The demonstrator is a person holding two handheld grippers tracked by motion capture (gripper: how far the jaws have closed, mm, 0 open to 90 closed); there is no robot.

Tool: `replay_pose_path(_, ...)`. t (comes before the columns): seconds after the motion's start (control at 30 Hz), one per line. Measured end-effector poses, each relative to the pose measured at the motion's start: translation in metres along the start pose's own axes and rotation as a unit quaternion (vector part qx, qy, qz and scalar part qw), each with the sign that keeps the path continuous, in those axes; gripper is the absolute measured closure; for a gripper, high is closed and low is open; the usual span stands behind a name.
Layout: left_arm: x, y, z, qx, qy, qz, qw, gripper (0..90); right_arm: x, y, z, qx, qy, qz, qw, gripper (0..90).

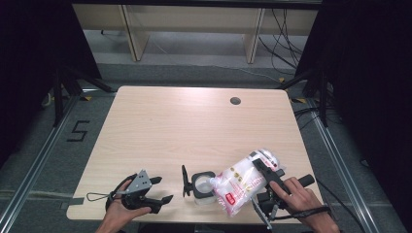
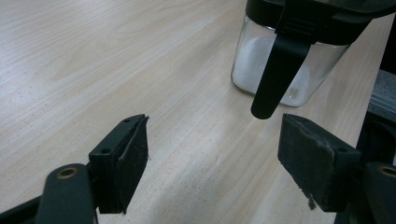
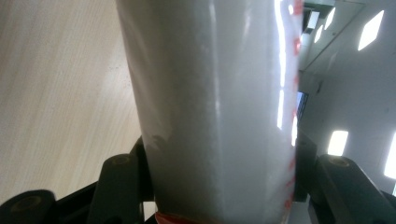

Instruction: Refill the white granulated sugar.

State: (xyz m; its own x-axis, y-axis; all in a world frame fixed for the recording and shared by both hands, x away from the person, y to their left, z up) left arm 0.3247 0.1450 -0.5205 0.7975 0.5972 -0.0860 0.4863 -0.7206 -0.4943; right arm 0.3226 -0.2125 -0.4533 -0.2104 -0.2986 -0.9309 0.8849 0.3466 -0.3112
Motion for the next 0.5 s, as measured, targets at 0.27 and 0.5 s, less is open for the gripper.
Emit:
replay_pose_path(0.27, 0.0006, -0.0016, 0.0002, 0.006, 0.001, -0.004, 1.0000, 23.9, 0.0075, 0.0026, 0.0011, 0.009, 0.006, -0.016, 0.9998, 47.9)
replay_pose_path(0.5, 0.0006, -0.0010, 0.0003, 0.005, 0.001, -0.002, 1.0000, 23.9, 0.0023, -0.0043, -0.0026, 0.012, -0.016, 0.014, 0.9997, 49.8)
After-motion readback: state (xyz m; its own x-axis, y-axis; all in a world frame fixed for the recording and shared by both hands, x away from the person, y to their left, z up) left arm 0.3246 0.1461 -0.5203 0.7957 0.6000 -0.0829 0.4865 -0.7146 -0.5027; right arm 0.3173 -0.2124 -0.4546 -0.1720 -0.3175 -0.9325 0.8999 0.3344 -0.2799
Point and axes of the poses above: each handheld gripper's, and its own axes: y roughly forward along the jaws, z roughly out of its underside, x roughly to its left, the point moved 4 cm from there along y, roughly forward along the jaws, and after that the axes turned 3 degrees about -x, right-handed, at the moved point
